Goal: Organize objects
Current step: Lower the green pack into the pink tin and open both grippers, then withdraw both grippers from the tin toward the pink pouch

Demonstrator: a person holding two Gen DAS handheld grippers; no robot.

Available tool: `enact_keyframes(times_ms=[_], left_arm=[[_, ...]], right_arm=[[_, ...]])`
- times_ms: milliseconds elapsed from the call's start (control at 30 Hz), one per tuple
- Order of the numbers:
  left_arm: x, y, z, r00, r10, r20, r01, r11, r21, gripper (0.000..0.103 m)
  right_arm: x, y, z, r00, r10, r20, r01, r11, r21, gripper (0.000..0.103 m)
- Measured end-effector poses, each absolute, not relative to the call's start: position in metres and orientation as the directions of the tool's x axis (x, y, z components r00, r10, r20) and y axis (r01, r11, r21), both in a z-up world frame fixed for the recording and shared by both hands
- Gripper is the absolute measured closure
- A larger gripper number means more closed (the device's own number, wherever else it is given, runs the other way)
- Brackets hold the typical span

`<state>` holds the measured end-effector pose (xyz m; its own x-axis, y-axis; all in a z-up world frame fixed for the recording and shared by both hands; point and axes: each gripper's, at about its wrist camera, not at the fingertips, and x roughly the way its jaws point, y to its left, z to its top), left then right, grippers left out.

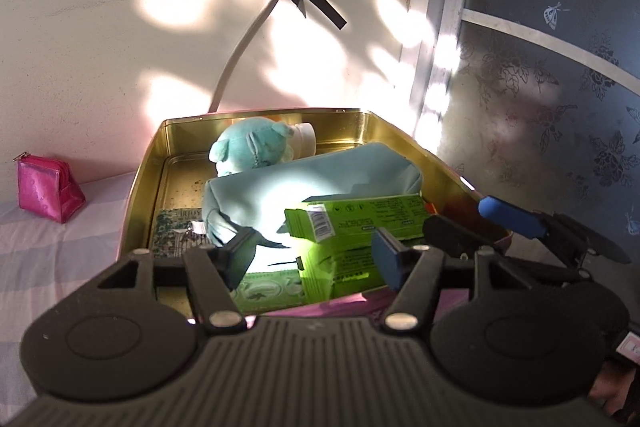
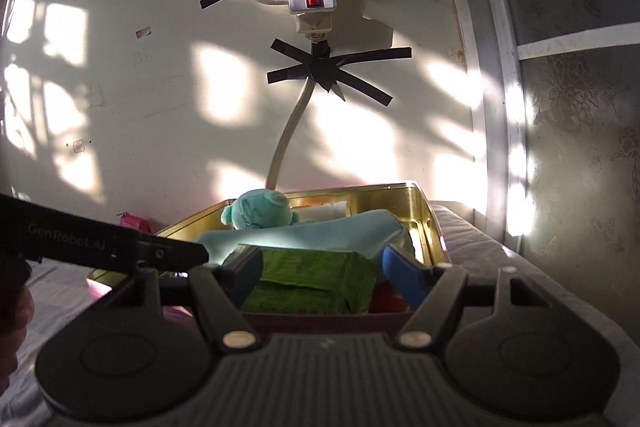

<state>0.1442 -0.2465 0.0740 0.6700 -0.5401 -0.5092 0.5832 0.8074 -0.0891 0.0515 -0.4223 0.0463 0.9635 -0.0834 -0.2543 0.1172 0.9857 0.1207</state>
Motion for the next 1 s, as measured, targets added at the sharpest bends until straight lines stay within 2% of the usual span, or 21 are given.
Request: enact_keyframes(times_ms=[133, 267, 500, 733, 1000], left_arm=[[0.14, -0.236, 0.075, 0.66, -0.549, -0.513, 0.577, 0.808, -0.122, 0.037], [0.128, -0.226, 0.076, 0.681, -0.517, -0.519, 0.555, 0.826, -0.096, 0.037], [0.1, -0.194, 0.064, 0.741, -0.433, -0.514, 0.494, 0.869, -0.02, 0.035], [0.083, -0.166, 0.047, 0.777, -0.345, -0.526, 0.441, 0.895, 0.063, 0.035], [0.083, -0.123, 0.034, 0.8, -0.268, -0.536, 0.364, 0.928, 0.079, 0.034]], right_arm=[[0.051, -0.415, 0.047, 0.958, -0.117, -0.261, 0.143, 0.986, 0.081, 0.033], [0.054, -0.405, 0.048, 0.951, -0.155, -0.268, 0.172, 0.984, 0.042, 0.033], [0.031, -0.38, 0.052, 0.968, -0.085, -0.235, 0.118, 0.984, 0.133, 0.033], [0.01, -0.356, 0.04, 0.958, 0.0, -0.286, 0.072, 0.968, 0.242, 0.033], [0.019, -0.313, 0.04, 0.938, 0.085, -0.336, -0.011, 0.977, 0.215, 0.033]])
